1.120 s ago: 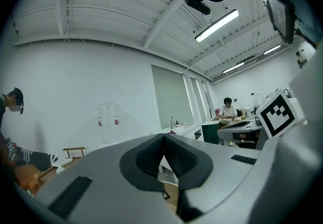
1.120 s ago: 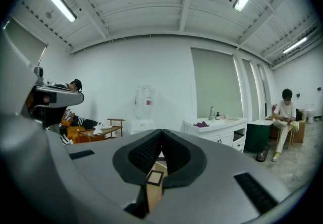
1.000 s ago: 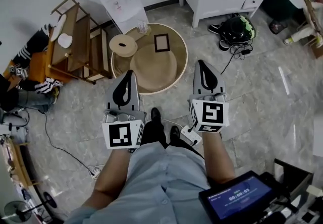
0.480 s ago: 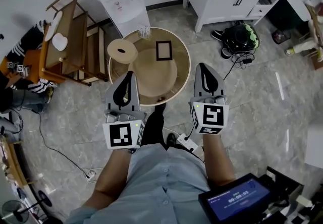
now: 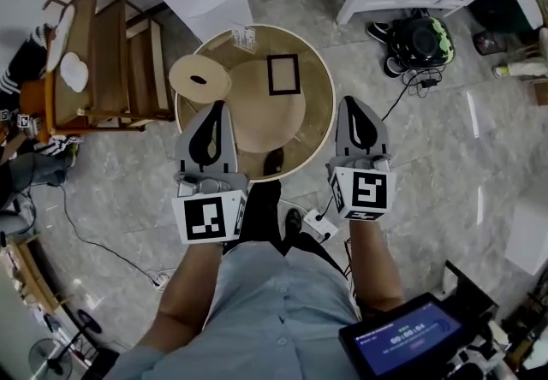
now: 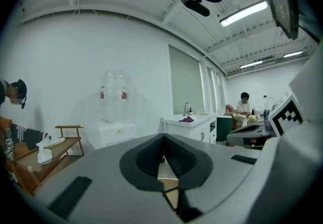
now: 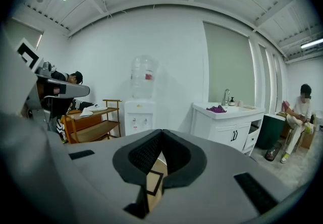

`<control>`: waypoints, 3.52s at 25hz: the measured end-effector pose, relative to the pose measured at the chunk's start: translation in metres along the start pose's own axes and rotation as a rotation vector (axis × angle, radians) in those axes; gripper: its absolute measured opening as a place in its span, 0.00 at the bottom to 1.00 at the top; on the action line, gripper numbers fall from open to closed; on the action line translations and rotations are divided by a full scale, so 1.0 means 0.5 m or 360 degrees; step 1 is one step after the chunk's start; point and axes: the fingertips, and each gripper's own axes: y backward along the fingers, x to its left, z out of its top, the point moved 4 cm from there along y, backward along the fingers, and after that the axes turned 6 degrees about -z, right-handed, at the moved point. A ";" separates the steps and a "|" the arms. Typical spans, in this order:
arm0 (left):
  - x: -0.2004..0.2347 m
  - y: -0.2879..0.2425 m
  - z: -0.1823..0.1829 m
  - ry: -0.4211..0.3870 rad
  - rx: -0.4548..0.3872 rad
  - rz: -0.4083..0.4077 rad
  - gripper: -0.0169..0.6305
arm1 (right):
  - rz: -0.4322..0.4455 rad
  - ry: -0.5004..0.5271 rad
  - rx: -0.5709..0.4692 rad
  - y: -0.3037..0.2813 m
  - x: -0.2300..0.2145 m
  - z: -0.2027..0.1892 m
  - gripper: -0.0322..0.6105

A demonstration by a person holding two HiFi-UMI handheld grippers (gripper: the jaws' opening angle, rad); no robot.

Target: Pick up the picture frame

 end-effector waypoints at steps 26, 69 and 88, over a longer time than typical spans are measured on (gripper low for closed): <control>0.139 -0.346 -0.429 0.0203 0.0404 -0.0041 0.04 | 0.0063 -0.0065 0.0542 -0.431 0.056 -0.405 0.08; 0.124 -0.369 -0.626 0.0413 0.0598 -0.0032 0.04 | 0.0152 -0.0195 0.0850 -0.550 0.097 -0.700 0.22; 0.120 -0.375 -0.623 0.0403 0.0566 -0.0002 0.04 | 0.0070 -0.0120 0.0743 -0.568 0.084 -0.668 0.17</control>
